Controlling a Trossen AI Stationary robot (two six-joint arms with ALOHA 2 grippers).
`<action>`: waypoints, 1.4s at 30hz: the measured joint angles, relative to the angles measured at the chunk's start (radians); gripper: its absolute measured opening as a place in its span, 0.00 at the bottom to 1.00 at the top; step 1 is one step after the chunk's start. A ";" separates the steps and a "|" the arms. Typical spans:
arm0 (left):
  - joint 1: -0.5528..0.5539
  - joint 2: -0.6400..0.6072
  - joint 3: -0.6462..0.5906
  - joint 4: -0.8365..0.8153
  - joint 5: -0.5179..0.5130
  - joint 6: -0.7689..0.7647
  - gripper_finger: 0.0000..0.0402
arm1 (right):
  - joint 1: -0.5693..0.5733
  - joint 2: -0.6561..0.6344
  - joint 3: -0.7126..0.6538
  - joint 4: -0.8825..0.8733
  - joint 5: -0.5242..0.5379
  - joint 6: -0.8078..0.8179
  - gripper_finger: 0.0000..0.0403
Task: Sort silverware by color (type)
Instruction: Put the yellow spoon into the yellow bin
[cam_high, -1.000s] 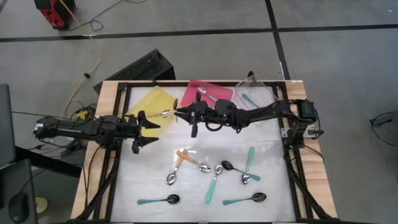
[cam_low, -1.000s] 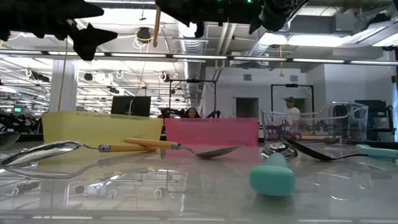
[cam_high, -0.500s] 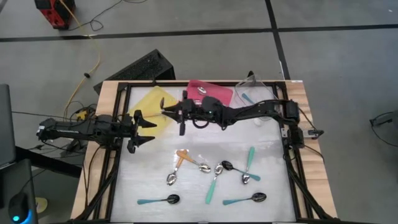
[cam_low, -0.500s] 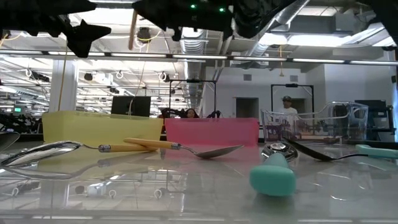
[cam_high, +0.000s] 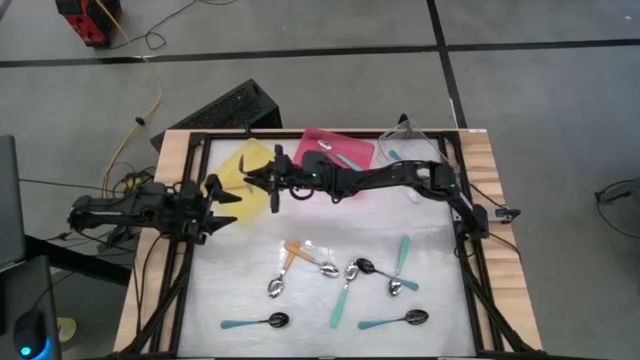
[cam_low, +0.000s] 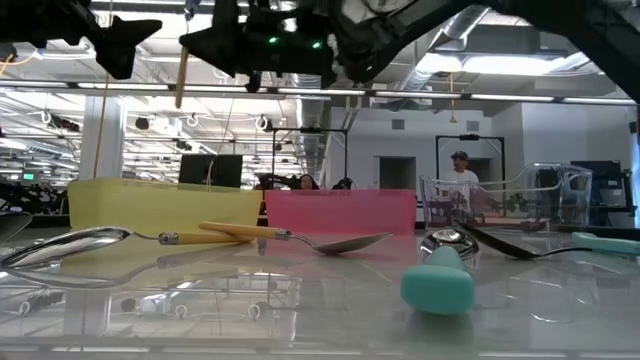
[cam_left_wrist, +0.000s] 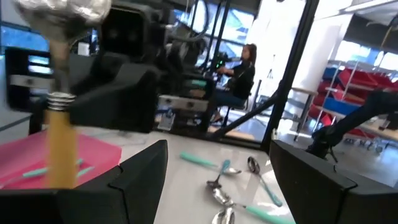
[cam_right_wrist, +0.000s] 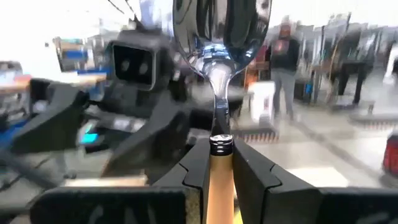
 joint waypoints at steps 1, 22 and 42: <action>0.000 -0.011 0.000 0.000 0.000 -0.002 0.67 | -0.001 0.017 0.016 0.008 0.001 -0.001 0.19; 0.000 -0.063 0.000 -0.025 -0.008 -0.006 0.67 | -0.048 0.250 0.224 -0.123 0.067 0.098 0.19; 0.000 -0.063 0.000 -0.034 -0.017 -0.006 0.67 | -0.052 0.249 0.224 -0.335 0.309 0.020 0.19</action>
